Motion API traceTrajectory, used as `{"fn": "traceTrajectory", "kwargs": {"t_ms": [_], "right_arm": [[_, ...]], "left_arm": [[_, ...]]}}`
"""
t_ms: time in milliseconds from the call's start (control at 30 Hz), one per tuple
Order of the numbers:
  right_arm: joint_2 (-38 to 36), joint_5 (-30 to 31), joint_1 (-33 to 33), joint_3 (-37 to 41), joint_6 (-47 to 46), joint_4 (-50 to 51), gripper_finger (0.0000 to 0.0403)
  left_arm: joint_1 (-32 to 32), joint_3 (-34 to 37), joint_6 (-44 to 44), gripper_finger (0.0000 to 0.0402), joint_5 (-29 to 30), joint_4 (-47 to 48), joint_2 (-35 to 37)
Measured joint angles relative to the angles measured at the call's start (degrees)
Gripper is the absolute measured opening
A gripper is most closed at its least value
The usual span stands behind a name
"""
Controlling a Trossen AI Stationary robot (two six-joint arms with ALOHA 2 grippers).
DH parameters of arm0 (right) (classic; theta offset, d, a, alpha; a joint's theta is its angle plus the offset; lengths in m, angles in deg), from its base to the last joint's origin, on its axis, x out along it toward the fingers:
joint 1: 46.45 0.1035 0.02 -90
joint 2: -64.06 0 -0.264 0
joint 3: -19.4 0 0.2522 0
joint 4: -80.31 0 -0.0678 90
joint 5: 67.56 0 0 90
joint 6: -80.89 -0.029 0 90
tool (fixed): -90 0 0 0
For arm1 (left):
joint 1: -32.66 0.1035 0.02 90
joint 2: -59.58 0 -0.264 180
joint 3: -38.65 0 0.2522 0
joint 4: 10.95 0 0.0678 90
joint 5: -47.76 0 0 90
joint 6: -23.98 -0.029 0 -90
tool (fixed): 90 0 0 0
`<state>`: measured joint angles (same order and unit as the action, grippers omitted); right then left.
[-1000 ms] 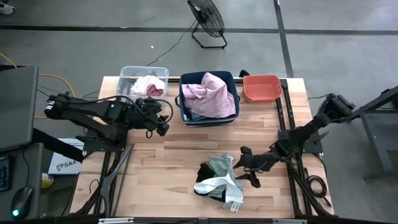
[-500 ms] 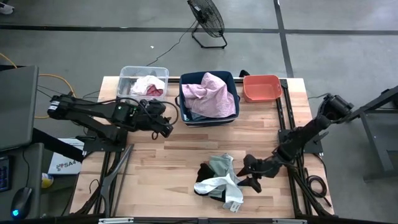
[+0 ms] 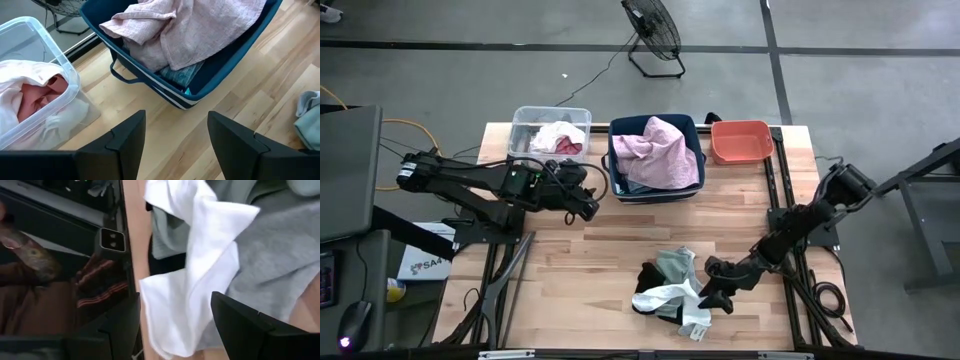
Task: Pick & Place Cloths
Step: Put the white sock into the orange bin
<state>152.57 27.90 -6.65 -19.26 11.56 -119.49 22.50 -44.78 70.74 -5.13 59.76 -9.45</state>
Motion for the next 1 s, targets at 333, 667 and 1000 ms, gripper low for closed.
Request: {"fn": "traceTrajectory", "kwargs": {"t_ms": [333,667,1000], "right_arm": [[0.9,-3.2,-3.7,0.0,7.4,-1.9,0.0234],[0.9,-4.4,-4.3,-5.7,9.6,6.6,0.02],[0.9,-5.0,-5.5,-5.9,12.8,8.2,0.0117]], "left_arm": [[0.0,0.0,0.0,0.0207,-0.3,-0.4,0.0],[0.0,0.0,0.0,0.0207,-0.5,-0.4,0.0],[0.0,0.0,-0.3,0.0207,-0.5,-0.3,0.0]]}}
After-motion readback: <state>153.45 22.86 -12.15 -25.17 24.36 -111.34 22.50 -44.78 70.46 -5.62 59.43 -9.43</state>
